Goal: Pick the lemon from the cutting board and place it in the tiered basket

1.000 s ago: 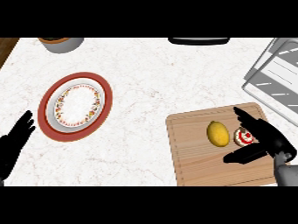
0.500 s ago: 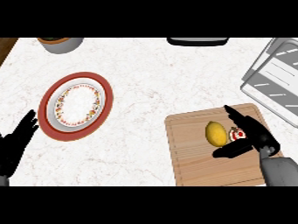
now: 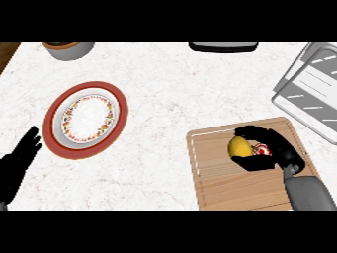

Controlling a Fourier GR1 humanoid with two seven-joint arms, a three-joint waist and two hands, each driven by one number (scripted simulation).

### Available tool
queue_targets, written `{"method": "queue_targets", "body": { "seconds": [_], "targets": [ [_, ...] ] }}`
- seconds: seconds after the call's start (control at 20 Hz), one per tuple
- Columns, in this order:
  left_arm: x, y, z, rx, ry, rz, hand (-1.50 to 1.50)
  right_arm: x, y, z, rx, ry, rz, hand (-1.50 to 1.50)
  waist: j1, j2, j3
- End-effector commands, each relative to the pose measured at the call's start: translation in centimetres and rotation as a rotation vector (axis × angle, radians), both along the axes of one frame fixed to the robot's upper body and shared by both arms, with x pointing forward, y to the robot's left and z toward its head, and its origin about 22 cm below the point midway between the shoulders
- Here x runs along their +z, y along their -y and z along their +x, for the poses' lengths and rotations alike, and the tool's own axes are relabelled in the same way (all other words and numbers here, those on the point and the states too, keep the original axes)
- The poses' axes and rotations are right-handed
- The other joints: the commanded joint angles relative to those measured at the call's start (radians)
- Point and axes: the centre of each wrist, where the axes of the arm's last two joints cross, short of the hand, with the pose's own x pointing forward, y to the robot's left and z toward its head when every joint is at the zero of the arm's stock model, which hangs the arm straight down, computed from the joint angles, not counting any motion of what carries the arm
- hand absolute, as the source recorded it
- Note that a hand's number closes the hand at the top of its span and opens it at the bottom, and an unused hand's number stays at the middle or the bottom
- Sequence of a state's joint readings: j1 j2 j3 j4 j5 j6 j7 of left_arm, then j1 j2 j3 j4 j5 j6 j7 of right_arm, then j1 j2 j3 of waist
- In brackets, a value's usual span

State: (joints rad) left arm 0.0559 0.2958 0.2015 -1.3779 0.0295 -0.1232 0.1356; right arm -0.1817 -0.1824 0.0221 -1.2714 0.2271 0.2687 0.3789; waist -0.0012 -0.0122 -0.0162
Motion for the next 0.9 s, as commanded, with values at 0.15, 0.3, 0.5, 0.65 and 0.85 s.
{"method": "queue_targets", "body": {
  "seconds": [0.15, 0.3, 0.5, 0.65, 0.85],
  "targets": [
    [2.1, -0.1, 1.9, 0.01, -0.008, -0.002, 0.0, -2.3, -0.8, -0.9, -0.051, 0.082, 0.032, 1.5, 0.002, 0.012, 0.017],
    [-0.1, 1.1, 0.8, 0.0, -0.007, 0.001, 0.0, -0.3, 0.7, 0.7, -0.111, 0.128, 0.037, 1.5, 0.003, 0.012, 0.016],
    [1.0, -0.2, -0.3, -0.004, 0.011, 0.001, 0.0, -0.4, 1.6, -2.9, -0.168, 0.123, -0.01, 1.5, 0.0, 0.011, 0.016],
    [1.1, 0.9, 1.1, -0.046, -0.003, 0.02, 0.0, 4.7, -6.3, 4.9, -0.328, 0.194, -0.289, 1.5, 0.059, 0.018, 0.012],
    [1.6, 1.9, 2.5, -0.089, 0.022, 0.015, 0.0, 8.0, -8.8, 7.8, -0.433, 0.228, -0.563, 1.5, 0.101, 0.025, 0.002]
  ]
}}
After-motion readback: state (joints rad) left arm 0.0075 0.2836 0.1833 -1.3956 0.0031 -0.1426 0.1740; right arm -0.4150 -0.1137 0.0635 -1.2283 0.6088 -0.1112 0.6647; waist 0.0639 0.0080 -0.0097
